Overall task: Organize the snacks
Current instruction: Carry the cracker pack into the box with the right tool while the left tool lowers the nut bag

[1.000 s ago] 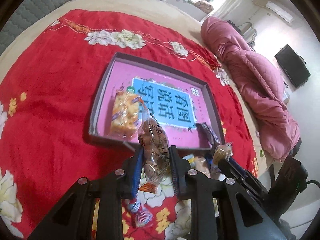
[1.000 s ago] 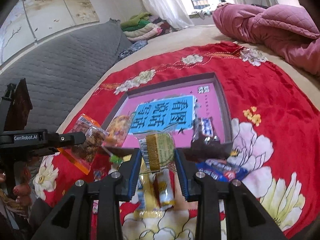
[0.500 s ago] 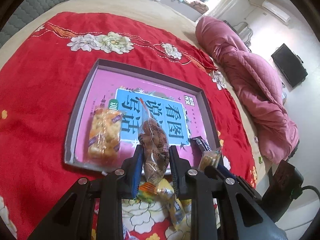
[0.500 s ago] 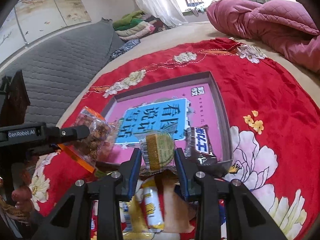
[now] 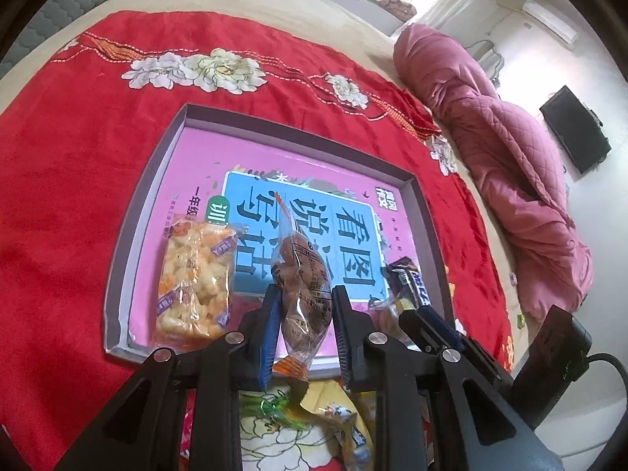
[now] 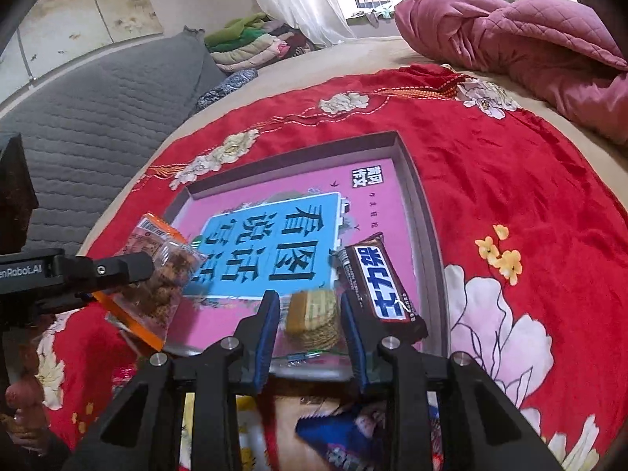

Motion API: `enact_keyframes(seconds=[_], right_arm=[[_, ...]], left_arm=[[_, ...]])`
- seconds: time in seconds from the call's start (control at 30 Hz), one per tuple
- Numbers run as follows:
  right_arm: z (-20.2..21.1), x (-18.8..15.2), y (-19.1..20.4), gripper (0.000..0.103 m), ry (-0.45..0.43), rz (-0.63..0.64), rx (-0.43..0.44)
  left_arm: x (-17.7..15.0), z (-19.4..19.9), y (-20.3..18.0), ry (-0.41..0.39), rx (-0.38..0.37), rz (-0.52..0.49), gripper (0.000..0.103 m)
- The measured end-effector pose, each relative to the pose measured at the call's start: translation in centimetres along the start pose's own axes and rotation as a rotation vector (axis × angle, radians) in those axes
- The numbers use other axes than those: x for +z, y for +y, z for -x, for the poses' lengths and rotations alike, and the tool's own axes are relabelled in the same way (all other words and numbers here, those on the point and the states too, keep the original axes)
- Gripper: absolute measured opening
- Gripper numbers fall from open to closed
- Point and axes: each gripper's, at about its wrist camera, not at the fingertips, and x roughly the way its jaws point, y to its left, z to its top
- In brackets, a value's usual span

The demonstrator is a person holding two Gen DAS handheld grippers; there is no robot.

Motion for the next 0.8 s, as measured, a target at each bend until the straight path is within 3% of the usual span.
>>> enact_keyframes(seconds=[0.8], right_arm=[[1.1, -0.2, -0.8, 0.031, -0.016, -0.010, -0.010]], left_arm=[[0.4, -2.0, 1.6, 0.015, 0.056, 0.005, 0.026]])
